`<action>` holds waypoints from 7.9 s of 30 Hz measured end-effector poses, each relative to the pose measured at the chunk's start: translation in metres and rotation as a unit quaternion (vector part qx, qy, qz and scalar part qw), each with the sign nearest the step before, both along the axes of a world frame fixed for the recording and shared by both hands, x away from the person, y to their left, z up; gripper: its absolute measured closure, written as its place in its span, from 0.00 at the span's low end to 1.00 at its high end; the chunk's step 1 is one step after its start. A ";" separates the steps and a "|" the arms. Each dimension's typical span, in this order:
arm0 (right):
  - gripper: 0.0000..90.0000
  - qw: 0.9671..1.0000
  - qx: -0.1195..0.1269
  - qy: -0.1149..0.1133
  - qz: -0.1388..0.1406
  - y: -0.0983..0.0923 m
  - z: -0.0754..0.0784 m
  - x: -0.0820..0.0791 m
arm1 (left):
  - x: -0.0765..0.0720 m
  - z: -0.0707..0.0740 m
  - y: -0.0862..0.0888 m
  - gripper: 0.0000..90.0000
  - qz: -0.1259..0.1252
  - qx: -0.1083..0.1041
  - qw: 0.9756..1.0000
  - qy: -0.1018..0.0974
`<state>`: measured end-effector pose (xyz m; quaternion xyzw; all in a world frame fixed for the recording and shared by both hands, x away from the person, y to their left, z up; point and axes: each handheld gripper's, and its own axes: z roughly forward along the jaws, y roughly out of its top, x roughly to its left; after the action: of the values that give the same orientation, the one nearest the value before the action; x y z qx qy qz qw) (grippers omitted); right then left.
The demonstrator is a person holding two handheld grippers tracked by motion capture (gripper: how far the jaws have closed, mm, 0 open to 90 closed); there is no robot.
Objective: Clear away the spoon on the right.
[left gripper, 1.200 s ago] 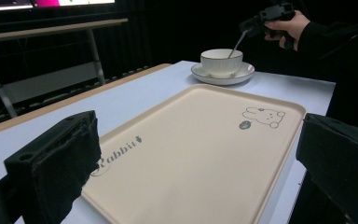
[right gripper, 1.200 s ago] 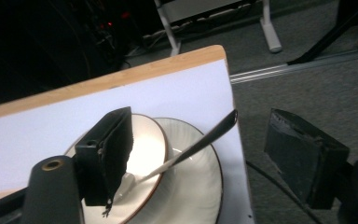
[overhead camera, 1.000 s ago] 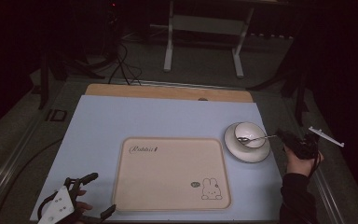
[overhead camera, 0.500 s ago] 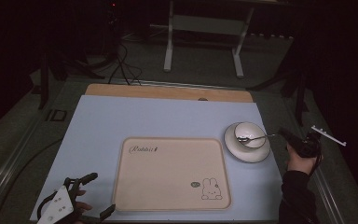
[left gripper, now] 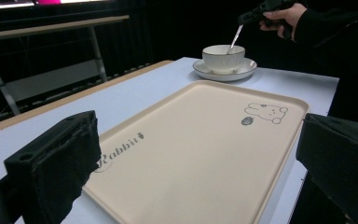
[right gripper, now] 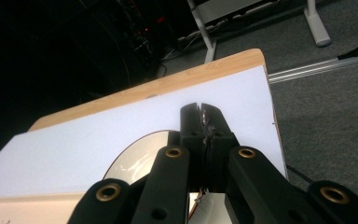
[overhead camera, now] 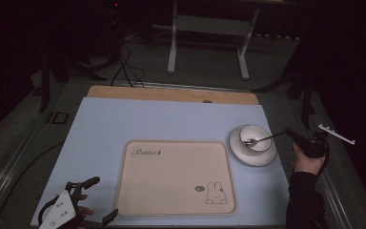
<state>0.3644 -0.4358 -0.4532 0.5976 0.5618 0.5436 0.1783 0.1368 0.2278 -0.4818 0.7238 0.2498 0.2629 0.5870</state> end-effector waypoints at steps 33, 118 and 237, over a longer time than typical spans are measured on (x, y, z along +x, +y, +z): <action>1.00 0.995 -0.079 -0.023 0.060 0.016 0.068 -0.005 | 0.000 0.000 0.001 0.00 0.001 -0.003 1.000 0.001; 1.00 0.886 -0.148 -0.026 0.440 0.183 0.085 -0.020 | 0.002 0.000 0.001 0.00 0.002 -0.007 1.000 0.006; 0.77 0.858 -0.188 0.087 0.470 0.256 -0.061 0.033 | -0.001 -0.001 -0.004 0.00 -0.025 0.008 1.000 -0.003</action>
<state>0.3979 -0.1802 -0.5142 0.2629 0.8806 0.3924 -0.0390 0.1362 0.2237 -0.4829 0.7340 0.2277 0.2518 0.5882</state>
